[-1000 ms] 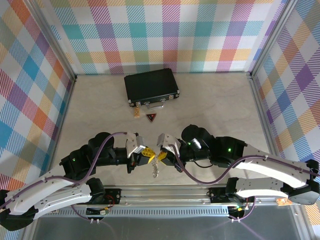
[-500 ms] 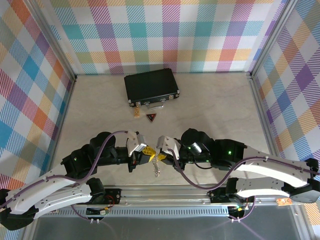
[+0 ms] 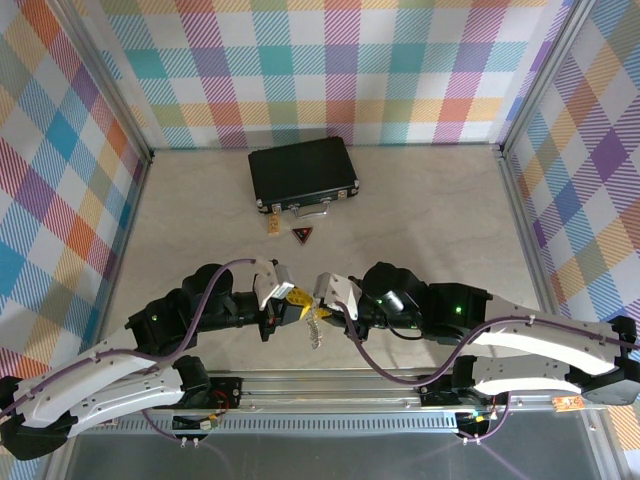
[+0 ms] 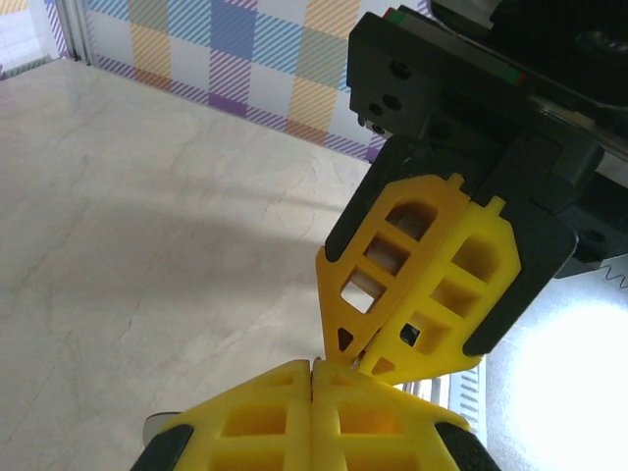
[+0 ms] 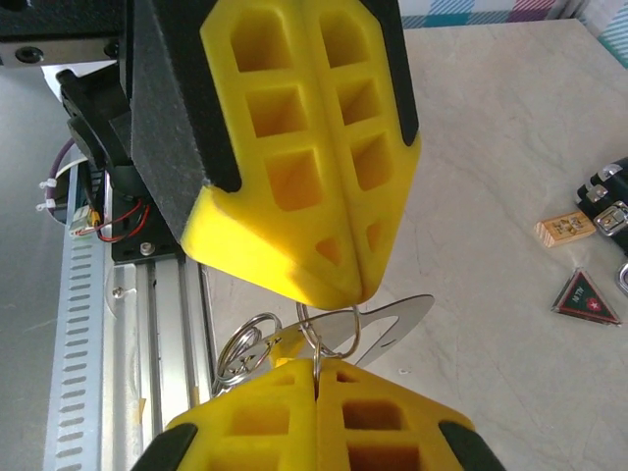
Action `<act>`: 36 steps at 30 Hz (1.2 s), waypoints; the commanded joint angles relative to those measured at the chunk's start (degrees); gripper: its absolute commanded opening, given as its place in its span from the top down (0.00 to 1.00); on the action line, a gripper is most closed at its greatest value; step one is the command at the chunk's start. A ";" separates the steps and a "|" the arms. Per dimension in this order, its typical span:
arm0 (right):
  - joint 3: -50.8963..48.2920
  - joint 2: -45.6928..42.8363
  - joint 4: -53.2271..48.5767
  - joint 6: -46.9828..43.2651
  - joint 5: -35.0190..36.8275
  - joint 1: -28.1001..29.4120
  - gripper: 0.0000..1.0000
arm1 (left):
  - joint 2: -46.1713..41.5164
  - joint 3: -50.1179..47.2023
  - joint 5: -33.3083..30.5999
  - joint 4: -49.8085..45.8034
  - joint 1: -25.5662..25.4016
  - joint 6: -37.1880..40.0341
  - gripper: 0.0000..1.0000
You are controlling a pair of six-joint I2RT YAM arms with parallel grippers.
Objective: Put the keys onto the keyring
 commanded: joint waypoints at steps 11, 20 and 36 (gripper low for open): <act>-1.28 -1.90 4.43 -0.98 0.25 0.91 1.00 | -1.16 -1.45 -4.16 7.09 -0.52 -1.95 1.00; -1.47 -2.55 4.81 -1.03 -1.05 0.91 0.93 | -1.35 -1.56 -4.75 7.72 -0.48 -2.04 1.00; -2.01 -3.51 4.75 -0.02 -2.58 0.99 0.88 | -1.82 -1.64 -4.56 8.36 -0.51 -1.68 1.00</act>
